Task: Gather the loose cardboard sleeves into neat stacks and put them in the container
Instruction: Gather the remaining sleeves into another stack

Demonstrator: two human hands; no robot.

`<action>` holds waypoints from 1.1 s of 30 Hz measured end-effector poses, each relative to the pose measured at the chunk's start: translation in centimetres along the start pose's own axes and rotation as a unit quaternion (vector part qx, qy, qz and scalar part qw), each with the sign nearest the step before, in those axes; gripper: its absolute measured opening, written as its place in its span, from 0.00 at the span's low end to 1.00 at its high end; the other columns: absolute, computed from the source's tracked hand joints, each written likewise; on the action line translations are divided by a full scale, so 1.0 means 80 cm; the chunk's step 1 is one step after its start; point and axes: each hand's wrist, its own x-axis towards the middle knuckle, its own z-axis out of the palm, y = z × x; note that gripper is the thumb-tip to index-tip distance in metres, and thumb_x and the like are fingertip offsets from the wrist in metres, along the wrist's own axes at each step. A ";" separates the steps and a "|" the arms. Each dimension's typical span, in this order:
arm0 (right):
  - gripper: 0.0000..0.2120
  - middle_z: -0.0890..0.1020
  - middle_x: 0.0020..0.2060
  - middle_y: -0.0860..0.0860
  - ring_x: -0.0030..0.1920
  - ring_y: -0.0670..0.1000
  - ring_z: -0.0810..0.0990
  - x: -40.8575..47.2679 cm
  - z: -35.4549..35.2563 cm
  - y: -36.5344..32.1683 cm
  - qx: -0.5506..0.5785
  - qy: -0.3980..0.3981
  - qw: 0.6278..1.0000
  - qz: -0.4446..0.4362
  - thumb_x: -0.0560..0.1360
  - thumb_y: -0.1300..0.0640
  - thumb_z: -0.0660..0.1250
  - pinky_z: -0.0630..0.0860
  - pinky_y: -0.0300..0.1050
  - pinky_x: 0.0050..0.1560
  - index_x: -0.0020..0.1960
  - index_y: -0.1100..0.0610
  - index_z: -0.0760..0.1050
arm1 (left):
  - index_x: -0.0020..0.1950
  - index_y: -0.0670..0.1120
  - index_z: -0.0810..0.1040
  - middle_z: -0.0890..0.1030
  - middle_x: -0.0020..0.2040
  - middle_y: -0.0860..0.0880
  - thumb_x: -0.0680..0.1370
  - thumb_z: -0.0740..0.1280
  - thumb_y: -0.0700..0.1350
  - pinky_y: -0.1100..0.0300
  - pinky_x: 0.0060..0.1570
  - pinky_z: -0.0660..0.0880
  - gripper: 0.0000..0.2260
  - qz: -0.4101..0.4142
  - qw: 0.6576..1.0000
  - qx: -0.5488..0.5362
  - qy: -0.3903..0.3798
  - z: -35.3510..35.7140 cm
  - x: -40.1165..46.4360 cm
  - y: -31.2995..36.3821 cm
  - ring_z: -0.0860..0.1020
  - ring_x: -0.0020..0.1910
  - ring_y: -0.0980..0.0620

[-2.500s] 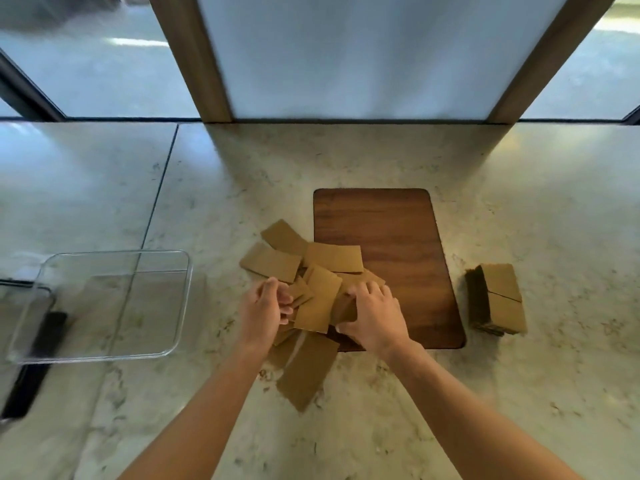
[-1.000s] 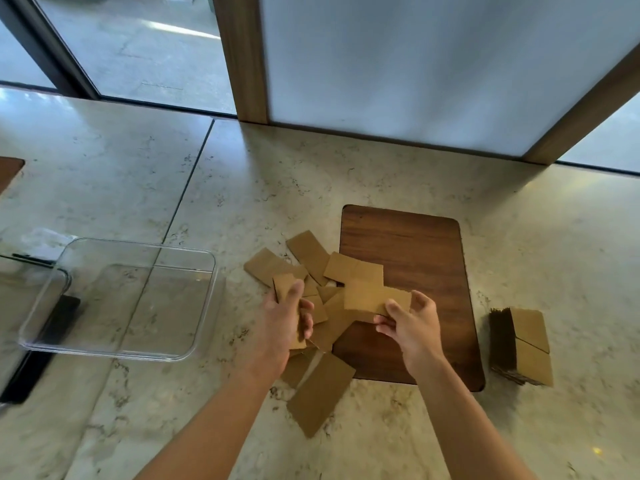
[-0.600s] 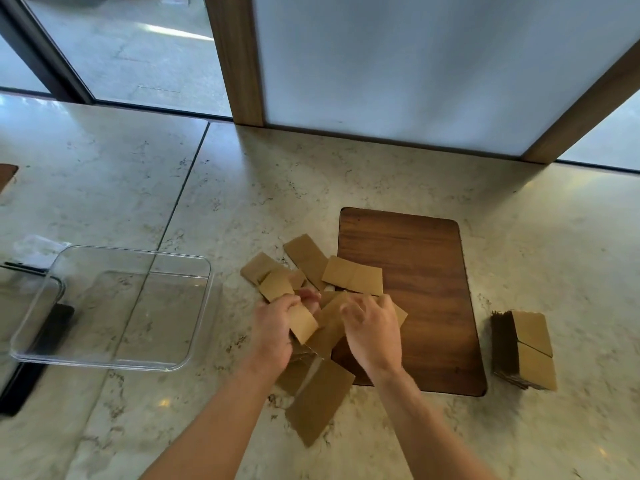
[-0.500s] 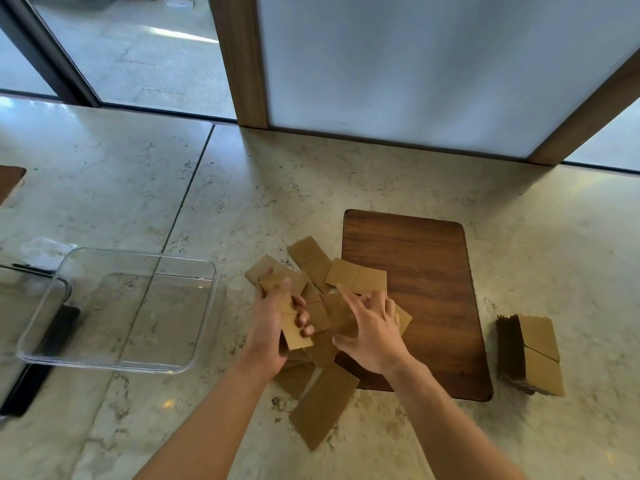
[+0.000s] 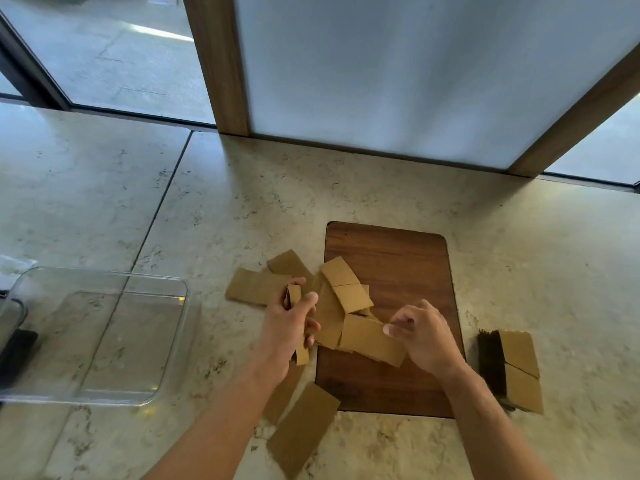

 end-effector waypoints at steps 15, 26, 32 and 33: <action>0.12 0.81 0.57 0.48 0.52 0.43 0.78 0.034 0.045 -0.093 0.170 0.076 0.978 0.094 0.79 0.43 0.70 0.73 0.38 0.50 0.58 0.48 0.79 | 0.73 0.52 0.74 0.88 0.49 0.42 0.80 0.65 0.33 0.44 0.43 0.85 0.24 -0.038 0.992 -0.119 -0.003 0.018 0.028 0.002 0.87 0.45 0.40; 0.09 0.86 0.41 0.45 0.42 0.46 0.84 0.033 0.050 -0.105 0.333 0.059 0.922 0.189 0.80 0.46 0.69 0.81 0.43 0.44 0.46 0.48 0.83 | 0.60 0.53 0.79 0.81 0.50 0.40 0.68 0.81 0.58 0.50 0.35 0.80 0.25 -0.030 0.995 -0.100 0.002 -0.002 0.033 0.016 0.81 0.39 0.44; 0.17 0.83 0.48 0.47 0.46 0.47 0.81 0.008 0.091 -0.120 0.157 0.143 0.963 0.164 0.78 0.38 0.68 0.78 0.44 0.47 0.50 0.51 0.80 | 0.64 0.56 0.81 0.86 0.52 0.36 0.79 0.69 0.37 0.33 0.53 0.82 0.18 -0.044 0.996 -0.073 -0.014 -0.016 0.032 0.005 0.86 0.47 0.35; 0.23 0.79 0.54 0.49 0.52 0.49 0.79 0.008 0.088 -0.119 0.107 0.152 0.964 0.190 0.76 0.35 0.69 0.78 0.48 0.53 0.59 0.52 0.76 | 0.65 0.54 0.80 0.85 0.49 0.34 0.79 0.69 0.38 0.34 0.49 0.83 0.17 -0.048 0.993 -0.108 -0.014 -0.022 0.030 0.007 0.86 0.42 0.35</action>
